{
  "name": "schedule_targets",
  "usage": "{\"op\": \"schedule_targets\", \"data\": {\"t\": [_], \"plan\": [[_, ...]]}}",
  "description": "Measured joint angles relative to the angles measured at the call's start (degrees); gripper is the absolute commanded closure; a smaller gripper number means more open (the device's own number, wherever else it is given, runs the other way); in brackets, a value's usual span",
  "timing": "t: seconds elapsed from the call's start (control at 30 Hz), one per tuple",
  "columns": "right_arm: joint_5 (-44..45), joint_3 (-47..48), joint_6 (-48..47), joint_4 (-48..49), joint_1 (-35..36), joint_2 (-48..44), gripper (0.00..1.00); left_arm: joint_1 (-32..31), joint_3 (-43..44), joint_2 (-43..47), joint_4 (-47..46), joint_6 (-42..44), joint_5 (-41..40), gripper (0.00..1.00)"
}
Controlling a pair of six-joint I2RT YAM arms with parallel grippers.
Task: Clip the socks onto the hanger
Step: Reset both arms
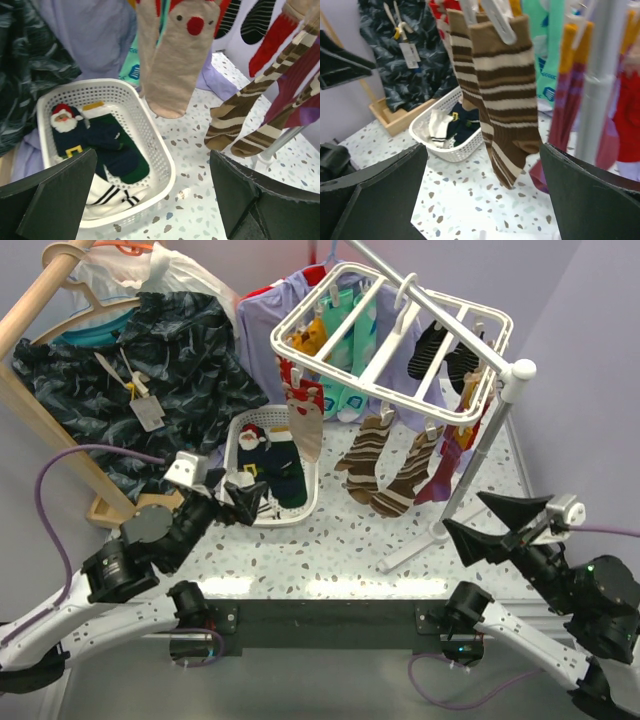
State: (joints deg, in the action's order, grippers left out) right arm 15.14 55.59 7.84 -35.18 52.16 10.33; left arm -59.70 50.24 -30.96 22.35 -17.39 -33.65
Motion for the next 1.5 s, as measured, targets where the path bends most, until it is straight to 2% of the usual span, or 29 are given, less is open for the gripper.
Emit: {"op": "schedule_targets", "data": {"t": [0.2, 0.47, 0.9, 1.1, 1.5], "plan": [[6.6, -2.7, -0.5, -3.2, 0.0, -9.8, 0.01, 0.0, -0.1, 7.6, 5.8, 0.0, -4.9, 0.0], [12.5, -2.6, -0.8, -8.0, 0.0, -9.8, 0.01, 0.0, -3.3, 16.8, 9.5, 0.0, -10.1, 0.0], [18.0, -2.6, -1.0, -8.7, 0.0, -9.8, 0.01, 0.0, -8.8, 30.0, 10.6, -1.6, -14.1, 0.0], [18.4, -2.7, -1.0, -8.7, 0.0, -9.8, 0.01, 0.0, -11.5, 30.7, 10.8, -2.6, -15.9, 0.0], [18.6, -2.8, -0.8, -8.7, 0.0, -9.8, 0.02, 0.0, -11.7, 30.7, 11.0, -3.1, -16.7, 0.0]]}}
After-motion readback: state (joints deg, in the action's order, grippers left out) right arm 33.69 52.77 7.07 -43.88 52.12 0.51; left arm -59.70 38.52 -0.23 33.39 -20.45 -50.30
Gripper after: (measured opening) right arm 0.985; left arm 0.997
